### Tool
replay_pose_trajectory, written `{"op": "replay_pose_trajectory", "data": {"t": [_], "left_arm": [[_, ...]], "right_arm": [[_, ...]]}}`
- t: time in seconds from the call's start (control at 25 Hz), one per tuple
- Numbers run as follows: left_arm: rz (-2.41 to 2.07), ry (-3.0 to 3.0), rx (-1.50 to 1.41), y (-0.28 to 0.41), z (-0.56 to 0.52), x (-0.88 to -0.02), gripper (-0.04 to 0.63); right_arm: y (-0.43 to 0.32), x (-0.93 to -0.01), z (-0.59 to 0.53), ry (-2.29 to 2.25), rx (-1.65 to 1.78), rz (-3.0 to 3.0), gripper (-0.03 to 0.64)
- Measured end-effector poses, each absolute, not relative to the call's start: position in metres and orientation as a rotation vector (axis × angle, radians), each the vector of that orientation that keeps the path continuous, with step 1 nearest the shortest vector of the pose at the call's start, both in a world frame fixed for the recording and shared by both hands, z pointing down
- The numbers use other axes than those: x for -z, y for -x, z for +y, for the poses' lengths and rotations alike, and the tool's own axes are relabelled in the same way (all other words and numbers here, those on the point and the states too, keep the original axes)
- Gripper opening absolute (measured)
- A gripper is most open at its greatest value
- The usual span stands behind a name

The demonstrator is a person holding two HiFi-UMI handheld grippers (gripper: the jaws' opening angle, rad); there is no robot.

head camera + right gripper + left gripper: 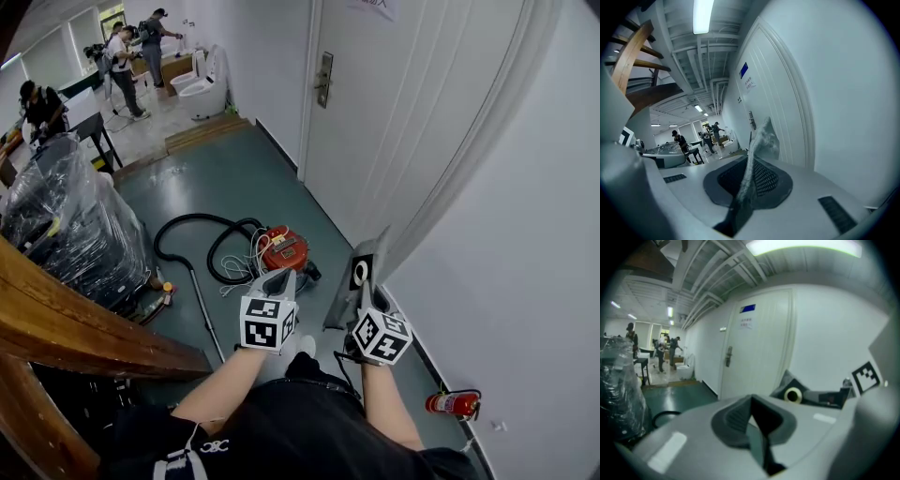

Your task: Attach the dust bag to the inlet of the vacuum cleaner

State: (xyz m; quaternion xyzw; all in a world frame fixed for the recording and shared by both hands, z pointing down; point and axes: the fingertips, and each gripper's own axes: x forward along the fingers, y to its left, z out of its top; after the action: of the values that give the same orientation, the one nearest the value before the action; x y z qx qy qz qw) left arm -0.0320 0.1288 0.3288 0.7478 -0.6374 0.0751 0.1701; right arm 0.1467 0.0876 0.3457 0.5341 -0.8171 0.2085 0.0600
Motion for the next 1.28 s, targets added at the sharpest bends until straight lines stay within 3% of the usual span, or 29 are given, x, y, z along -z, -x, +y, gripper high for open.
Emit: {"op": "replay_pose_trajectory", "data": {"t": [0.8, 1.28], "left_arm": [[-1.778, -2.103, -0.272, 0.054, -0.053, -0.347, -0.003], [-1.729, -2.069, -0.275, 0.052, -0.077, -0.369, -0.003]], "right_arm": [[-0.135, -0.371, -0.095, -1.619, -0.685, -2.408, 0.018], [-0.123, -0.376, -0.13, -1.587, -0.59, -2.378, 0.018]]}}
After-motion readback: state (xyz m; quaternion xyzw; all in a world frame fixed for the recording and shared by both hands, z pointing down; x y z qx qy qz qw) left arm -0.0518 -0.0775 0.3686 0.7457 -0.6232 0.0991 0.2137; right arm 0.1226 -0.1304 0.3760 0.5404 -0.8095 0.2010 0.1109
